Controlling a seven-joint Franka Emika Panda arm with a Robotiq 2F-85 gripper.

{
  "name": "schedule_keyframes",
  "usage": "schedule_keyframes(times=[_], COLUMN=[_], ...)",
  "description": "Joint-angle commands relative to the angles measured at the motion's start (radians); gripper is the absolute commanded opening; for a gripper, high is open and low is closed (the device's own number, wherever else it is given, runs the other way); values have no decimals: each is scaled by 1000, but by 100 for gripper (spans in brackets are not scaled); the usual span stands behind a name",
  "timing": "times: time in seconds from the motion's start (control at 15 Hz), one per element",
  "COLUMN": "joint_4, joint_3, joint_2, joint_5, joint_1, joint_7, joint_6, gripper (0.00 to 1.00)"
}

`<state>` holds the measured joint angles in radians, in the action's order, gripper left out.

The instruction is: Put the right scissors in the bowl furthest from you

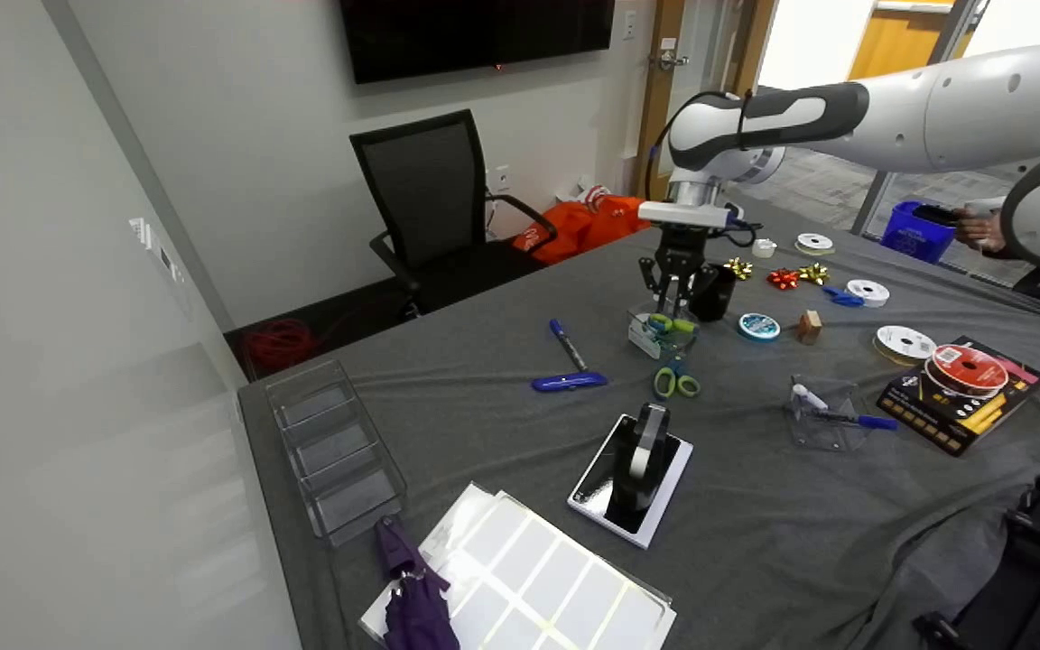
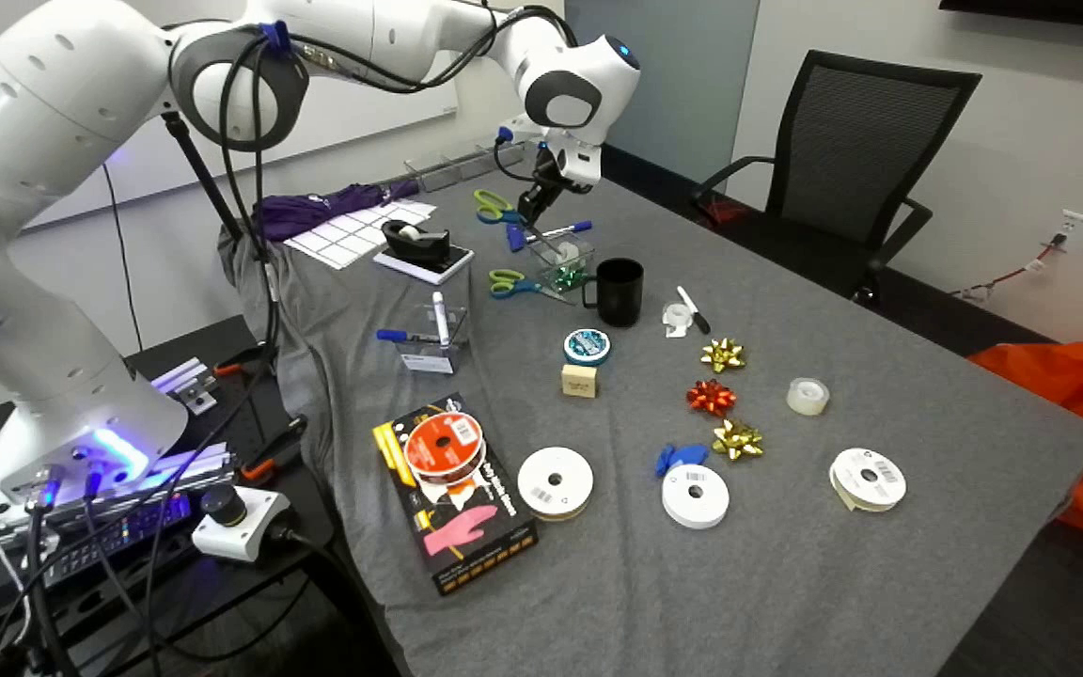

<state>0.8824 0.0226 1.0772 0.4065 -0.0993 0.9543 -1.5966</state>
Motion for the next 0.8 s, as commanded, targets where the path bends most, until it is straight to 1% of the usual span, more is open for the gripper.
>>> schedule_keyframes(times=[0.0,0.13,0.27,0.73], joint_4=[-131,-154,-154,-169], joint_3=[-29,-33,-21,-22], joint_2=[81,107,121,150], joint_5=[4,-2,6,3], joint_1=[-29,-28,-16,-8], joint_7=[18,11,-1,-14], joint_6=[47,22,4,5], gripper=[6,6,6,6])
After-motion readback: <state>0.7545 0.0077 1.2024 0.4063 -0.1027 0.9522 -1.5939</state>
